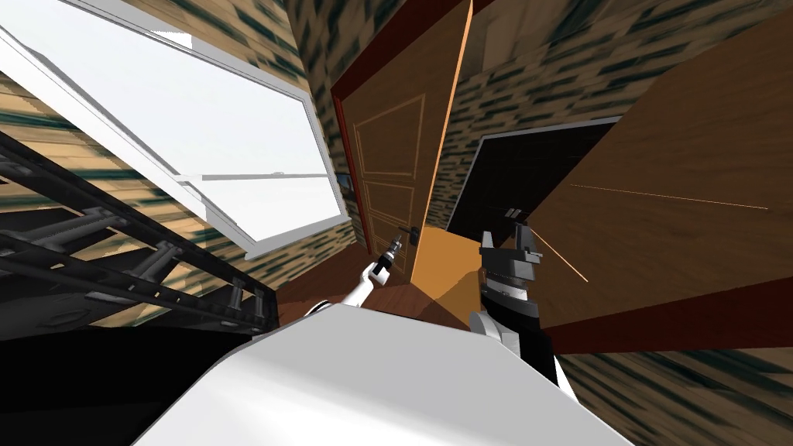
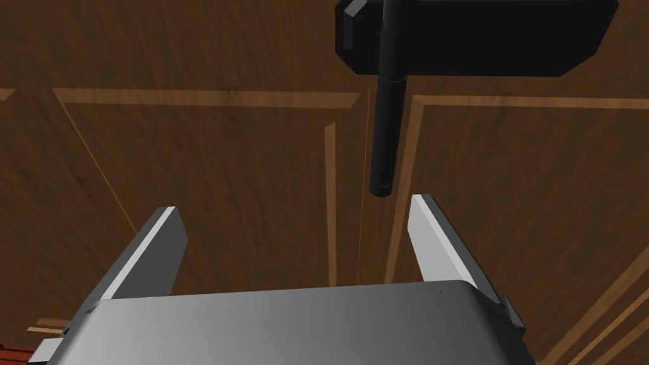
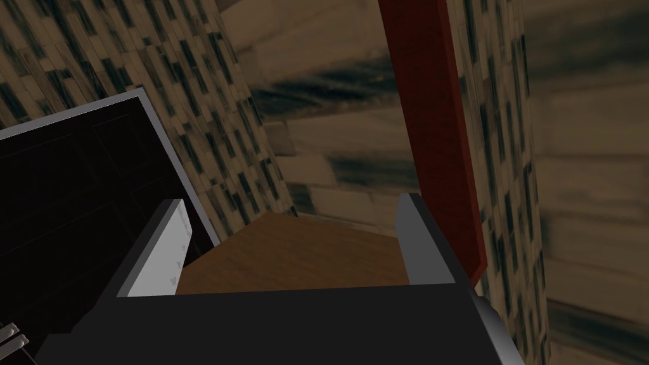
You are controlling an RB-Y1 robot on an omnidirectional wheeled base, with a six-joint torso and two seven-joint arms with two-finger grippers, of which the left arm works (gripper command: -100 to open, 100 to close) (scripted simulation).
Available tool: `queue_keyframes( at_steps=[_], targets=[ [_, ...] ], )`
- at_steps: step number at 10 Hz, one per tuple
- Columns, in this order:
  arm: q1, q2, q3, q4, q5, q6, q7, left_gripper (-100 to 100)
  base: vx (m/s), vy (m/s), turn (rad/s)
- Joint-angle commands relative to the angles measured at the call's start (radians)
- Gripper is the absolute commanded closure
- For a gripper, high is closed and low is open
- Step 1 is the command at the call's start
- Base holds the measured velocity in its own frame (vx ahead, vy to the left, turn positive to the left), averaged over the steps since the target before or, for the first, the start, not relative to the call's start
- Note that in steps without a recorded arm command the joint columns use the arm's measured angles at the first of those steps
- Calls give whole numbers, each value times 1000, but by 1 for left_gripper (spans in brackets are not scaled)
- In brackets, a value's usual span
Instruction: Push the door open
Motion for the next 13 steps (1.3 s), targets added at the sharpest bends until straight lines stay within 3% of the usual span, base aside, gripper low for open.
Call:
queue_keyframes(
  at_steps=[1, 8, 10, 11, 12, 13],
  targets=[
    [-24, -5, -7, 45, 0, 0, 2, -100, 37, 48, -8],
    [-127, -35, -49, 221, 0, 22, 12, -100, 56, 78, -21],
    [-138, -39, -53, 239, 0, 25, 13, -100, 36, 54, -10],
    [-130, -37, -51, 225, -1, 25, 12, -100, 13, 22, -5],
    [-130, -6, -48, 230, 0, 24, 10, -100, 124, -38, -29],
    [-130, -1, -47, 230, 1, 23, 9, -100, 163, -68, -23]
  ],
)
